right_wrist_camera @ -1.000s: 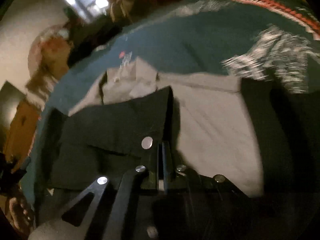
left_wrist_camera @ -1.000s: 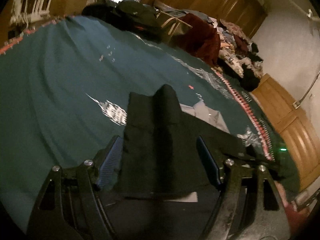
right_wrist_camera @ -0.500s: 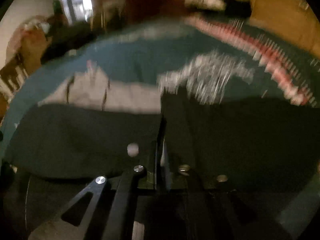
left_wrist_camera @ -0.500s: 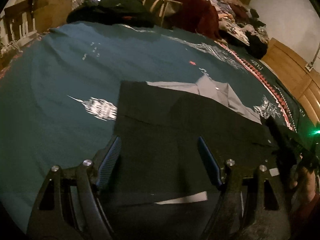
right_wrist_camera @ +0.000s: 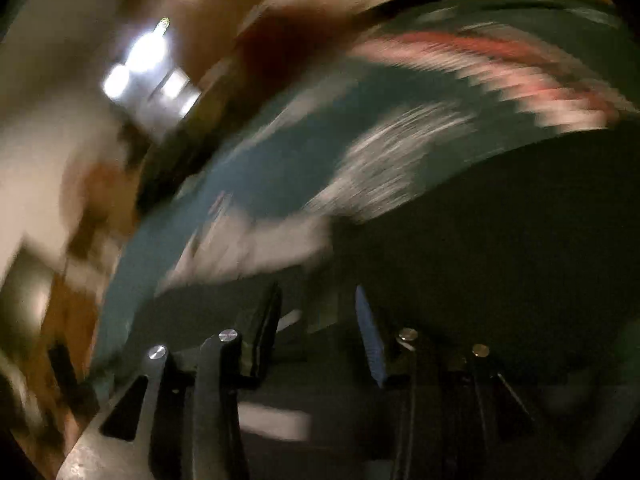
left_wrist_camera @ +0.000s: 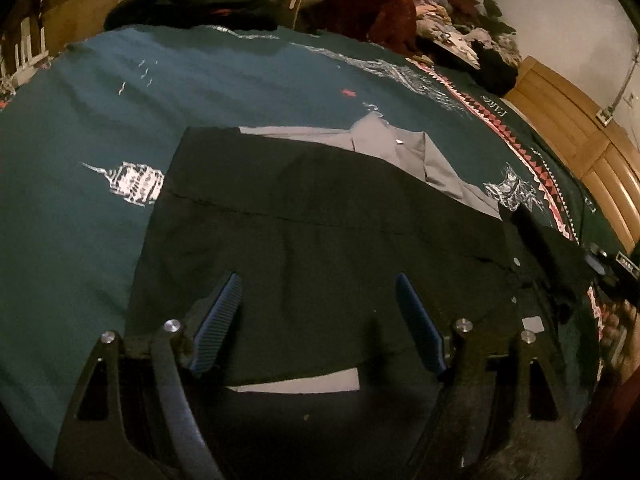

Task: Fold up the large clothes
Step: 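Fold the shirt hem toward the collar with the left gripper while the right gripper holds the shirt side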

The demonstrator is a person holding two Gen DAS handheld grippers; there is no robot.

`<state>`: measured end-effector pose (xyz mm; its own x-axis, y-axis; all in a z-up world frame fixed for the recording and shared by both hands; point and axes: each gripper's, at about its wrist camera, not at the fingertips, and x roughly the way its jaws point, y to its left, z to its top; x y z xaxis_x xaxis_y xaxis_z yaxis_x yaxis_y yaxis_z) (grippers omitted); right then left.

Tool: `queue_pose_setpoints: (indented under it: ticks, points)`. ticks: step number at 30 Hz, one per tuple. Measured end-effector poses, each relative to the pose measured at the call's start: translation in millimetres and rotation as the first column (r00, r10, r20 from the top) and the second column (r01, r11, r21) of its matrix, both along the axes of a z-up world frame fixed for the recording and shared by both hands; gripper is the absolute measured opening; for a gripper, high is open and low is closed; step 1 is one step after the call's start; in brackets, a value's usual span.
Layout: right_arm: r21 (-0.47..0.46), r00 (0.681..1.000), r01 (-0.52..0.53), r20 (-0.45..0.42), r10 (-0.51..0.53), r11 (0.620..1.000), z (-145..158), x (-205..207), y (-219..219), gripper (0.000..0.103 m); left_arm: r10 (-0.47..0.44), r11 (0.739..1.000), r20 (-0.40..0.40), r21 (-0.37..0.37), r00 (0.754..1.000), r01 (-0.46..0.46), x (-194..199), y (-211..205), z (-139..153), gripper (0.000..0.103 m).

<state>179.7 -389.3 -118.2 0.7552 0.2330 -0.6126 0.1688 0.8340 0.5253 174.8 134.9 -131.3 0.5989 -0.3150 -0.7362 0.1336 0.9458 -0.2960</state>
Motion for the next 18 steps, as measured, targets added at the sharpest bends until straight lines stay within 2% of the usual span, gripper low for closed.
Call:
queue_pose_setpoints:
  ticks: [2,4,5,8,11,18]
  points:
    - [0.003,0.987,0.162,-0.024,-0.161,0.987,2,-21,-78,0.044,0.014,1.000,-0.021,-0.022,1.000,-0.015,2,1,-6,0.079]
    - [0.008,0.951,0.303,-0.071,-0.301,0.953,-4,-38,-150,0.046,0.027,0.999,-0.031,-0.031,0.999,-0.028,3,1,-8,0.079]
    - [0.021,0.930,0.357,-0.101,-0.354,0.934,-10,-45,-185,0.046,0.029,0.999,-0.032,-0.032,0.999,-0.030,3,1,-8,0.079]
    - [0.089,0.873,0.482,-0.142,-0.467,0.872,-22,-68,-252,0.046,0.033,0.998,-0.039,-0.043,0.999,-0.035,3,1,-9,0.080]
    - [0.118,0.849,0.524,-0.162,-0.504,0.844,-29,-76,-282,0.046,0.043,0.998,-0.059,-0.042,0.997,-0.045,5,1,-15,0.080]
    - [0.115,0.872,0.479,-0.172,-0.458,0.870,-41,-67,-297,0.047,0.060,0.998,-0.062,-0.030,0.996,-0.062,6,-1,-17,0.080]
